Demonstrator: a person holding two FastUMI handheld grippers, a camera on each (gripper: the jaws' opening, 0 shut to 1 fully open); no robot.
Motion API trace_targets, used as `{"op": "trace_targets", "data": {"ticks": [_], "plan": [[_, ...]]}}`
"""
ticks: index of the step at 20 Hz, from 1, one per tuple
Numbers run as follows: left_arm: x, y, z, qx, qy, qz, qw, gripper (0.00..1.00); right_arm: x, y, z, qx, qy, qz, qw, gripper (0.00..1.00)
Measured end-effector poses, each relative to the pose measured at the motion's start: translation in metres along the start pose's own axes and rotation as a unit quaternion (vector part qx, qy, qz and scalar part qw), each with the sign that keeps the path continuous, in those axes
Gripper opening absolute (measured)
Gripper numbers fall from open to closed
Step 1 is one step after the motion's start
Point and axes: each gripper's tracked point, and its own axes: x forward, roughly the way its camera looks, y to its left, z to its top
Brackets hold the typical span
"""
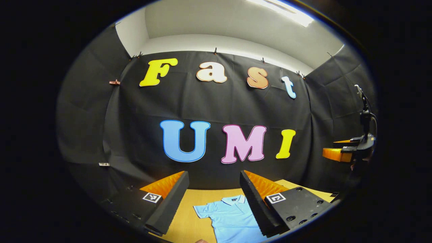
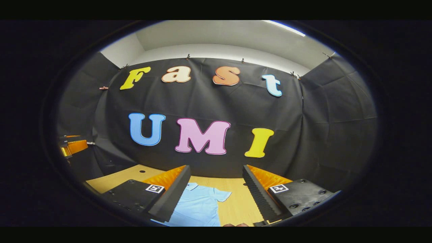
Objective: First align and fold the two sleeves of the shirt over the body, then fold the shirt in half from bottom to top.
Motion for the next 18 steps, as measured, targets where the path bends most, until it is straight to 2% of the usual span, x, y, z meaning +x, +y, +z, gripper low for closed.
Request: {"op": "trace_targets", "data": {"ticks": [2,5,7,10,12,15,18], "plan": [[0.0,0.004,0.001,0.005,-0.001,0.003,1.0,0.97,0.0,0.001,0.001,0.002,0.0,0.0,1.0,0.99],[0.002,0.007,0.0,0.012,-0.002,0.001,1.0,0.97,0.001,0.0,-0.001,-0.005,-0.001,-0.002,1.0,0.95],[0.005,0.011,-0.002,0.004,0.0,0.001,1.0,0.97,0.003,-0.002,-0.004,-0.011,0.002,-0.003,1.0,0.97],[0.01,0.016,-0.003,-0.011,-0.002,0.004,1.0,0.97,0.014,-0.006,-0.012,-0.023,0.012,0.001,1.0,0.94],[0.012,0.017,-0.005,-0.014,-0.001,0.005,1.0,0.97,0.026,-0.008,-0.022,-0.033,0.023,0.009,0.999,0.95],[0.017,0.007,-0.019,-0.002,0.014,-0.017,1.0,0.97,0.055,-0.014,-0.045,-0.038,0.051,0.014,0.998,0.97],[0.028,0.007,-0.027,0.005,0.025,-0.01,1.0,0.97,0.097,-0.015,-0.067,-0.04,0.063,0.028,0.997,0.97]]}}
